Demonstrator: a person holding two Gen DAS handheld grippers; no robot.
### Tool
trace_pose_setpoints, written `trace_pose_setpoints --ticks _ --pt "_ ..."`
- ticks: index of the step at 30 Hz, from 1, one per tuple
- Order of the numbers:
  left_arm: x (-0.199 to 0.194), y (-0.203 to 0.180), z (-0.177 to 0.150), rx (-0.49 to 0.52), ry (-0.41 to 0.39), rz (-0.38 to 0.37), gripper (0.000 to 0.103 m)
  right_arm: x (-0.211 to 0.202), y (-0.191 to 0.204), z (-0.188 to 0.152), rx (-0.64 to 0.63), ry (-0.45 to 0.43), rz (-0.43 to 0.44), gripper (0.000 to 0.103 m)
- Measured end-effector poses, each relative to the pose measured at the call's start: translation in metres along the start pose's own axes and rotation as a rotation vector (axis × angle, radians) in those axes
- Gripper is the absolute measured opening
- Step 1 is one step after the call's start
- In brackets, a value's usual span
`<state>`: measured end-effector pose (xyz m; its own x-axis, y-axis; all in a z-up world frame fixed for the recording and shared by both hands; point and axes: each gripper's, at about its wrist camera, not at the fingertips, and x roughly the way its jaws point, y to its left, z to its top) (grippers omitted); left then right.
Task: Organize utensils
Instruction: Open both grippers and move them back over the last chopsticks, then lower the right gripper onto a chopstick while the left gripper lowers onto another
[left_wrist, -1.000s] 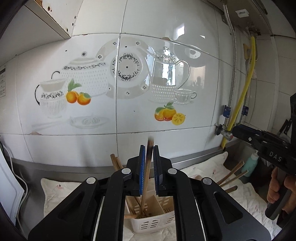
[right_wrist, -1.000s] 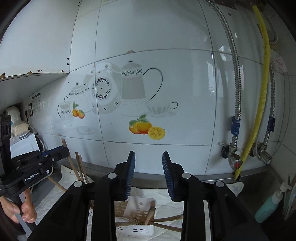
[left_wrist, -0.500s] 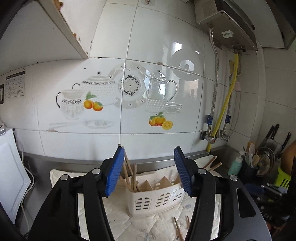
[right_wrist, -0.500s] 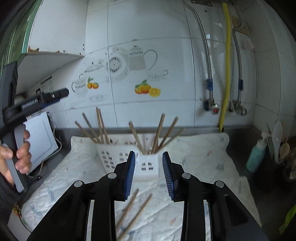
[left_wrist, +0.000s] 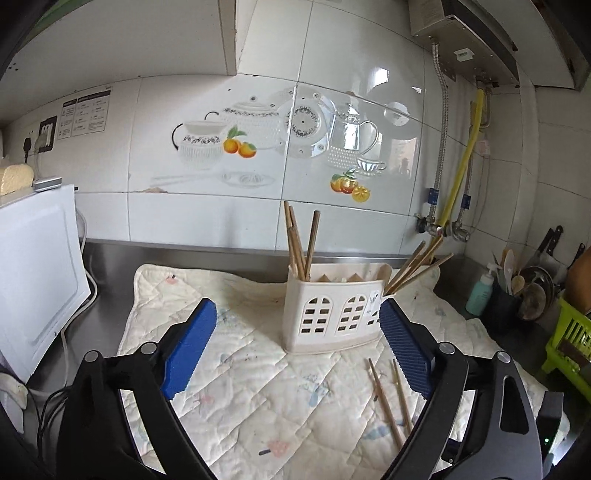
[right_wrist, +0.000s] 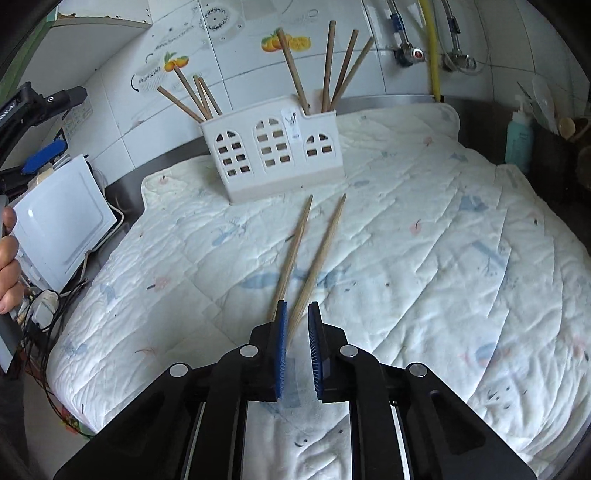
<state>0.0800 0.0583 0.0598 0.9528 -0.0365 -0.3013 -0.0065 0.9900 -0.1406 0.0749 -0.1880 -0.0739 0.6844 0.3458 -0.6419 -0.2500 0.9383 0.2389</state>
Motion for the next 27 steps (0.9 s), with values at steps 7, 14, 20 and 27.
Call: trace_pose_setpoints --ticks 7,14,20,27 --pt "-0.009 0.017 -0.024 0.001 -0.001 0.031 0.096 0.016 0.007 -0.003 0.056 0.024 -0.029 0.010" --pt "-0.005 0.026 -0.038 0.015 0.029 0.033 0.097 0.031 0.011 -0.001 0.080 0.068 -0.088 0.010" --pt "-0.004 0.032 -0.051 0.003 0.061 0.039 0.097 0.035 0.017 -0.003 0.053 0.068 -0.131 0.009" --pt "-0.004 0.032 -0.069 -0.032 0.125 0.010 0.097 0.030 0.014 -0.002 0.002 0.053 -0.161 0.007"
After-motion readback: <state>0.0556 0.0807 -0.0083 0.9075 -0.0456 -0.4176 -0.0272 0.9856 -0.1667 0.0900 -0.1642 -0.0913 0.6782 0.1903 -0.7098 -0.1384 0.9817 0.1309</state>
